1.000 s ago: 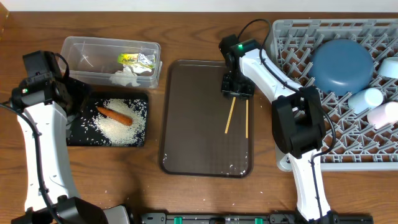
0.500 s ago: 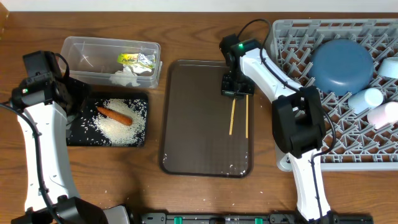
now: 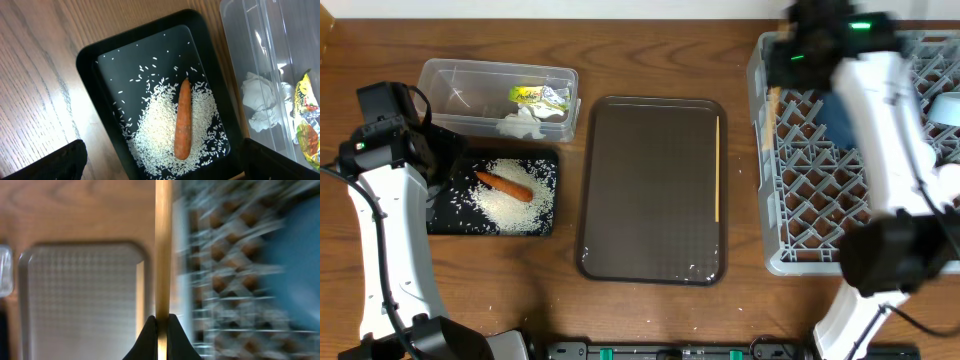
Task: Sort waste into correct bins and load items into the dishwasher rack
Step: 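Carry the chopstick right and drop it into the rack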
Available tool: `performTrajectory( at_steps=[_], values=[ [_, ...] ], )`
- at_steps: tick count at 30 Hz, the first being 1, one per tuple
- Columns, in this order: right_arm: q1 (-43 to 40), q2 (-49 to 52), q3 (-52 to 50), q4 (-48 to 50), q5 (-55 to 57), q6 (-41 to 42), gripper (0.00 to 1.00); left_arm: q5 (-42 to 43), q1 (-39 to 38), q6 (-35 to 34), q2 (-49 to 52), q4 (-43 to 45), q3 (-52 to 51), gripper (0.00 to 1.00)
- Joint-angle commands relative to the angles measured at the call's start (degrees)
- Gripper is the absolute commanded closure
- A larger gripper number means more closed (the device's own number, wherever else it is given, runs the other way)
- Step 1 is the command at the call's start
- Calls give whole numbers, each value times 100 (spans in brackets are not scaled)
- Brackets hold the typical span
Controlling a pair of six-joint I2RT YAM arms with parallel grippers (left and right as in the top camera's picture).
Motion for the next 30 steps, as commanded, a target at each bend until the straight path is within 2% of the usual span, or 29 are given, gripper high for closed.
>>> performTrajectory(
  at_steps=[1, 6, 17, 20, 21, 25, 26, 30],
  values=[
    [-232, 87, -20, -50, 15, -953, 99, -68, 24, 11, 44, -33, 4, 2],
    [-428, 240, -269, 55, 15, -1239, 99, -68, 24, 11, 44, -33, 4, 2],
    [-232, 678, -654, 413, -96, -1185, 99, -68, 24, 11, 44, -33, 4, 2],
    [-160, 782, -656, 398, -267, -1185, 95, -68, 24, 11, 44, -33, 4, 2],
    [-138, 785, -656, 391, -332, -1185, 86, -68, 24, 11, 44, -33, 4, 2],
    [-31, 750, -647, 376, -258, -1021, 10, -70, 24, 11, 44, -33, 4, 2],
    [-13, 739, -645, 356, -144, -861, 1, -70, 24, 11, 44, -33, 4, 2],
    [-2, 728, -575, 114, -55, -549, 1, -68, 24, 11, 44, -33, 4, 2]
  ],
)
